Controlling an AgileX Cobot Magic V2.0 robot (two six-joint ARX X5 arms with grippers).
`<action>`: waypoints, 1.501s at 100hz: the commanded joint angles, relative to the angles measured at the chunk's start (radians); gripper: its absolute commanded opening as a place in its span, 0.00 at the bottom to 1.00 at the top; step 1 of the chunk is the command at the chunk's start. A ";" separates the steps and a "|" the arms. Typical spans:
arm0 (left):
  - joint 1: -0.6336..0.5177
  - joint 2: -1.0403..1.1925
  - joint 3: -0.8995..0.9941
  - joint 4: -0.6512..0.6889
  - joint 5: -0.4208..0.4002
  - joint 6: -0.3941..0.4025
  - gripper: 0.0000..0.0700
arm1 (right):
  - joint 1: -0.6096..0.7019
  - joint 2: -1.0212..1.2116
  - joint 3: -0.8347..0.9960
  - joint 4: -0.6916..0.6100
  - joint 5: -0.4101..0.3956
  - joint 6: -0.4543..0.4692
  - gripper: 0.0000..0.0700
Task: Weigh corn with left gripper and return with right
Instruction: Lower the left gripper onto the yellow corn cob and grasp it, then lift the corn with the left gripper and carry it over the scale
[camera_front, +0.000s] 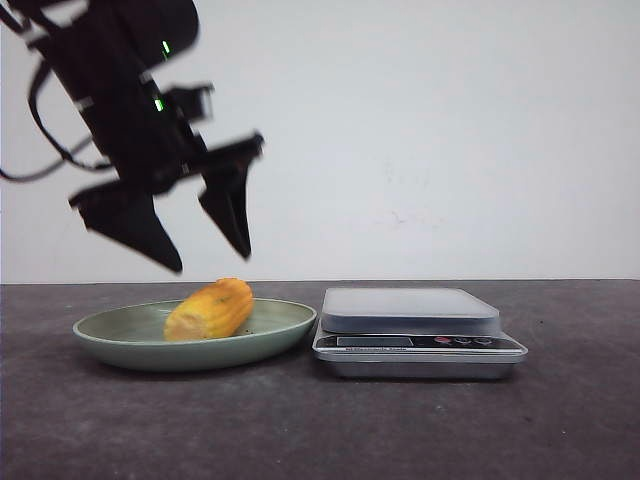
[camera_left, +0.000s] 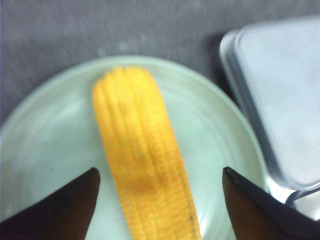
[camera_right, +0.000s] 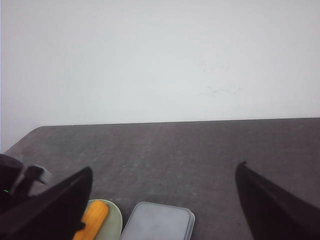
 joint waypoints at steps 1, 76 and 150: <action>-0.014 0.033 0.012 0.013 -0.016 -0.005 0.68 | 0.000 0.004 0.018 0.008 -0.001 -0.015 0.83; -0.027 0.087 0.012 0.011 -0.080 -0.021 0.00 | 0.000 0.004 0.018 0.008 0.000 -0.015 0.83; -0.161 -0.283 0.115 0.014 0.005 -0.119 0.01 | 0.005 0.004 0.018 0.000 0.000 -0.013 0.83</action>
